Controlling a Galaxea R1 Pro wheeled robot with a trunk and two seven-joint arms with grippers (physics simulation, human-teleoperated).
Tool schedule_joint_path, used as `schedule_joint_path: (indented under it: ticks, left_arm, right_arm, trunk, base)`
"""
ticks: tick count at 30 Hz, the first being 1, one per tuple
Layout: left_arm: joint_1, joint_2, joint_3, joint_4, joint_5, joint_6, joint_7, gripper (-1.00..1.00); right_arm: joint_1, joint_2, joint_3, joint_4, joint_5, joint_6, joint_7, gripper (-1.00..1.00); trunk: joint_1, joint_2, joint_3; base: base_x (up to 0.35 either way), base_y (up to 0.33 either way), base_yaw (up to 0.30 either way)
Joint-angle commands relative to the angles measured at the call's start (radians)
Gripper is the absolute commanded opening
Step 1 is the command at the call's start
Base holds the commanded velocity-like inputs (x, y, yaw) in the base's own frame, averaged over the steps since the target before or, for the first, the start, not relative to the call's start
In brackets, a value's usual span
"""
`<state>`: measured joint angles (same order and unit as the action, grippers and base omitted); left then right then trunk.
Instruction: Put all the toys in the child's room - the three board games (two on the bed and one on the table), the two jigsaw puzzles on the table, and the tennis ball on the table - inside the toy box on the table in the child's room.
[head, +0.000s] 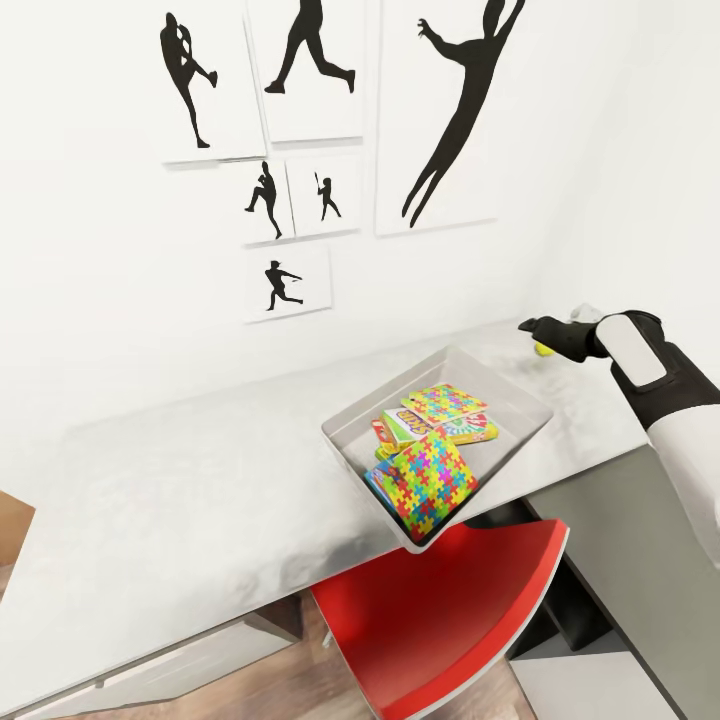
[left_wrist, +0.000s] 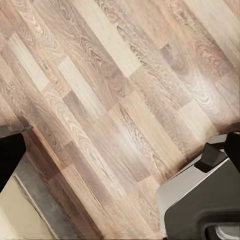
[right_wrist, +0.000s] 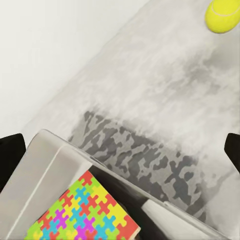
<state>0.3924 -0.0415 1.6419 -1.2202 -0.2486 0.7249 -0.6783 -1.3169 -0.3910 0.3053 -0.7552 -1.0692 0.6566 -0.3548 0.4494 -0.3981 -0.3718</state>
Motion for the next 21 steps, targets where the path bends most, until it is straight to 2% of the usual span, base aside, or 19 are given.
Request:
schedule_joint_path:
  ticks: [1, 2, 5, 7, 16, 21]
  left_arm:
    - [-0.002, 0.0, -0.002, 0.021, -0.03, -0.013, -0.01, 1.0]
    - [-0.004, 0.001, -0.004, 0.043, -0.045, -0.026, -0.009, 1.0]
    - [-0.006, 0.002, -0.007, 0.064, -0.059, -0.038, -0.008, 1.0]
    - [-0.01, 0.003, -0.013, 0.103, -0.08, -0.059, -0.006, 1.0]
    - [-0.018, 0.007, -0.046, 0.187, -0.129, -0.099, 0.0, 1.0]
    - [-0.021, 0.014, -0.062, 0.263, -0.178, -0.114, 0.004, 1.0]
  right_arm:
    - [-0.002, 0.001, 0.005, 0.002, -0.01, 0.0, -0.01, 1.0]
    - [-0.002, 0.003, 0.005, 0.004, -0.01, 0.0, -0.01, 1.0]
    - [-0.002, 0.004, 0.006, 0.006, -0.009, 0.0, -0.01, 1.0]
    - [-0.004, 0.005, 0.006, 0.008, -0.008, -0.001, -0.011, 1.0]
    - [-0.006, 0.006, 0.005, 0.012, -0.007, -0.004, -0.01, 1.0]
    - [-0.009, 0.006, 0.004, 0.013, -0.008, -0.009, -0.011, 1.0]
  trunk:
    - [0.001, -0.002, -0.002]
    - [0.001, -0.002, -0.002]
    - [0.001, -0.002, -0.002]
    - [0.001, -0.002, -0.002]
    - [0.001, -0.002, -0.002]
    - [0.001, -0.002, -0.002]
  base:
    - [0.0, 0.0, 0.0]
    - [0.0, 0.0, 0.0]
    - [0.0, 0.0, 0.0]
    - [0.0, 0.0, 0.0]
    - [0.0, 0.0, 0.0]
    - [0.0, 0.0, 0.0]
